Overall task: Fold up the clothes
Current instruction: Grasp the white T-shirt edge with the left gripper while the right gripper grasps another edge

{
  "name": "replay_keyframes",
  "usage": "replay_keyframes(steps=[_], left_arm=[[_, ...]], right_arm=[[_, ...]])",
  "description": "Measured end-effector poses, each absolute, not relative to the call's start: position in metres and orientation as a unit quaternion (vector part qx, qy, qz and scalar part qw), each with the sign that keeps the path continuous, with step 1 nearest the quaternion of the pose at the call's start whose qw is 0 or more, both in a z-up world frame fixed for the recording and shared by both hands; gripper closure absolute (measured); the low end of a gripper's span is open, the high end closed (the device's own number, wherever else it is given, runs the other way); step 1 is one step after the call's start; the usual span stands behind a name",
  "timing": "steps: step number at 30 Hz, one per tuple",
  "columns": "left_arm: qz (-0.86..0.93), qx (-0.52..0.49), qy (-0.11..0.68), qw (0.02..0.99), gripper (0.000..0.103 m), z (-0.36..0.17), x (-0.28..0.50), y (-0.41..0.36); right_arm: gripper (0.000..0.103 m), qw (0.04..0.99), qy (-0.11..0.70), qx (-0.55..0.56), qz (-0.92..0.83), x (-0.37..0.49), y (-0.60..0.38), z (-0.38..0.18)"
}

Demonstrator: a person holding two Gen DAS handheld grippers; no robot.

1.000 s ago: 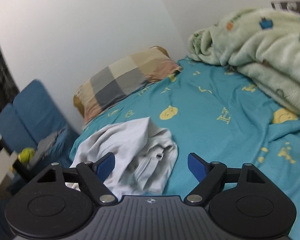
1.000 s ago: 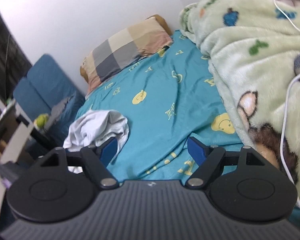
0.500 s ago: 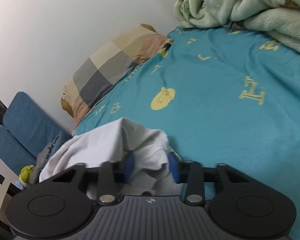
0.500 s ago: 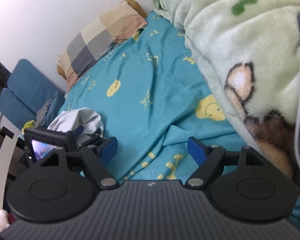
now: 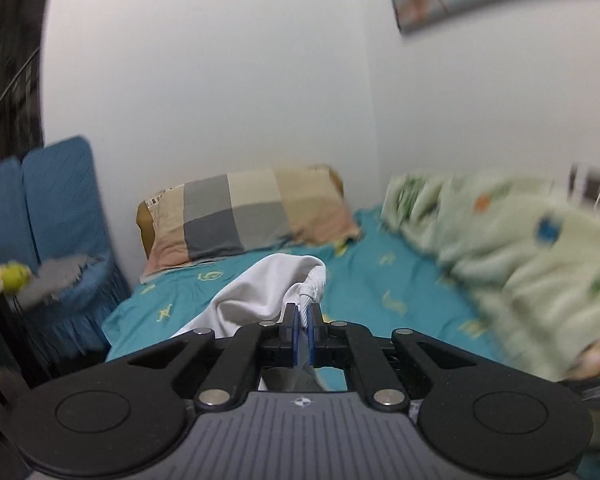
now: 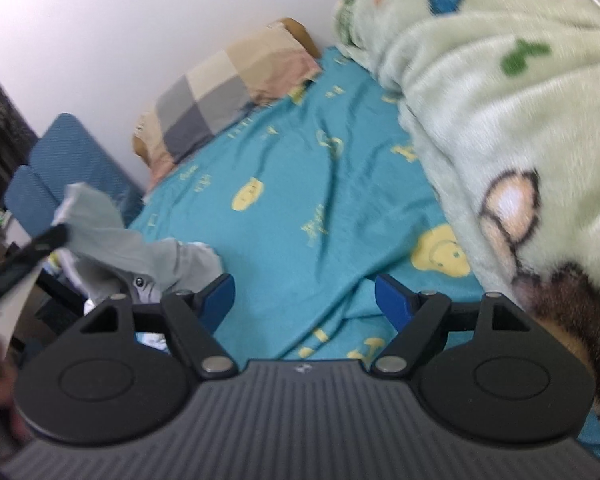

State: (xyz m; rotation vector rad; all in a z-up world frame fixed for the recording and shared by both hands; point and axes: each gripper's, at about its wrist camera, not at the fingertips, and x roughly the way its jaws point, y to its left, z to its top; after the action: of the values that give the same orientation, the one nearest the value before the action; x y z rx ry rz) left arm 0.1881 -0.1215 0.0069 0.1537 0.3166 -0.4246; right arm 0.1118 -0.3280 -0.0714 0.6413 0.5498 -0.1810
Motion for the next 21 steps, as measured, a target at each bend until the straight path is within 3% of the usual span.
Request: replay_keyframes(steps=[5,16,21], left_arm=[[-0.195,-0.023,0.15,0.969,0.098,0.038,0.122,-0.04],[-0.136,-0.155,0.193,0.959,0.098,-0.015,0.116,0.093],[-0.125,-0.18,0.204,0.954,0.097,-0.034,0.128,0.113]], right_arm=[[0.023,0.925,0.255,0.28,-0.044,0.104,-0.306,-0.058],[0.024,0.924,0.335,0.15,0.107,0.116,-0.194,-0.065],[0.025,0.914,0.382,0.093,0.105,0.144,-0.148,-0.094]])
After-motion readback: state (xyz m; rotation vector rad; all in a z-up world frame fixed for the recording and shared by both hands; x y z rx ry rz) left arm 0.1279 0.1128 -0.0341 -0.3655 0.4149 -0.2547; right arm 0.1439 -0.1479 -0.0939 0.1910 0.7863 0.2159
